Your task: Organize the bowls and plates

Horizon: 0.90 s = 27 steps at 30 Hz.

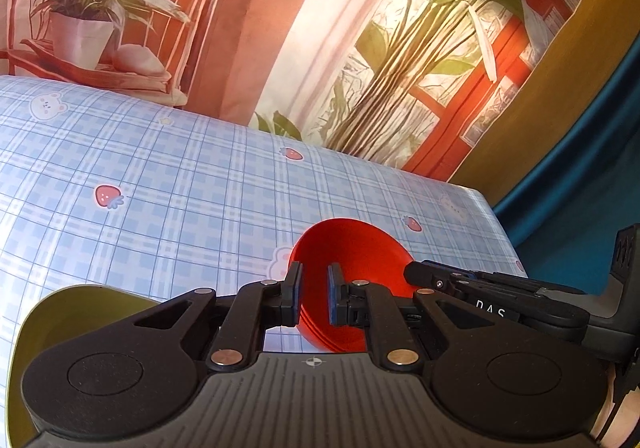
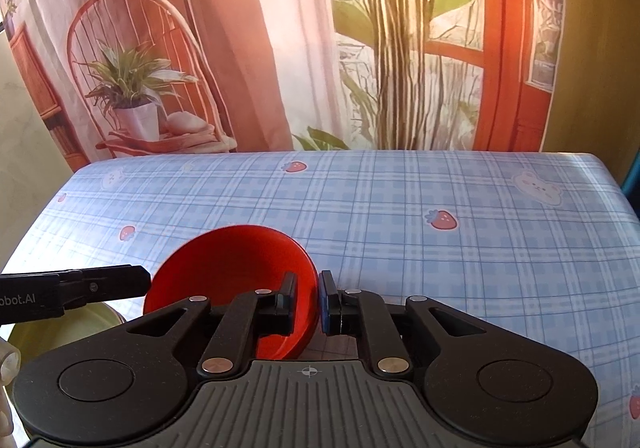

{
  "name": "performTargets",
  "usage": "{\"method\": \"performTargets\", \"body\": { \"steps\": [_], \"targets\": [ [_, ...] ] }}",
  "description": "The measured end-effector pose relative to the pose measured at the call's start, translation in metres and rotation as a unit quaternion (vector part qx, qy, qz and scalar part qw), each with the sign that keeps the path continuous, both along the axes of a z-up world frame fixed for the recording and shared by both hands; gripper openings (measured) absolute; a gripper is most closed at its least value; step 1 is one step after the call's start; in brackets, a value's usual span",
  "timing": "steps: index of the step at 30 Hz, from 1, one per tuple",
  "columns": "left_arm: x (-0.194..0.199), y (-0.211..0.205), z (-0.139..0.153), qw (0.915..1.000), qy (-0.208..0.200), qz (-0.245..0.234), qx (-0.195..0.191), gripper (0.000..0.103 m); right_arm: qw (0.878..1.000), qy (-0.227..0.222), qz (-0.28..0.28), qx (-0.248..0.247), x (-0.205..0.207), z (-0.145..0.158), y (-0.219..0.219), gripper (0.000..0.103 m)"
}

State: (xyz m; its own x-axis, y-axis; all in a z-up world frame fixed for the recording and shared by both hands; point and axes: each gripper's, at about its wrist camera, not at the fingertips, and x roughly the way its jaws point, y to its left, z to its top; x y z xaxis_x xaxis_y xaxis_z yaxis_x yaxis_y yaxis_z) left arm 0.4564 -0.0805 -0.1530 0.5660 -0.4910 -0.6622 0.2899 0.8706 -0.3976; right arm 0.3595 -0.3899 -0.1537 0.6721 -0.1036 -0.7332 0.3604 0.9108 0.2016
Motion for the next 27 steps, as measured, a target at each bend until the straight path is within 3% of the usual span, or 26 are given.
{"method": "performTargets", "body": {
  "steps": [11, 17, 27],
  "targets": [
    [0.003, -0.006, -0.008, 0.9999, 0.015, -0.002, 0.004, 0.016, 1.000, 0.013, -0.005, 0.009, -0.002, -0.013, -0.001, 0.016],
    [0.009, -0.004, -0.012, 0.9997, 0.025, 0.004, -0.001, 0.025, 0.999, 0.007, -0.023, 0.037, -0.003, -0.024, -0.004, 0.019],
    [0.017, -0.007, -0.025, 0.9988, 0.049, 0.005, -0.005, 0.025, 0.997, -0.002, -0.033, 0.070, -0.004, -0.035, -0.007, 0.024]
  ]
}}
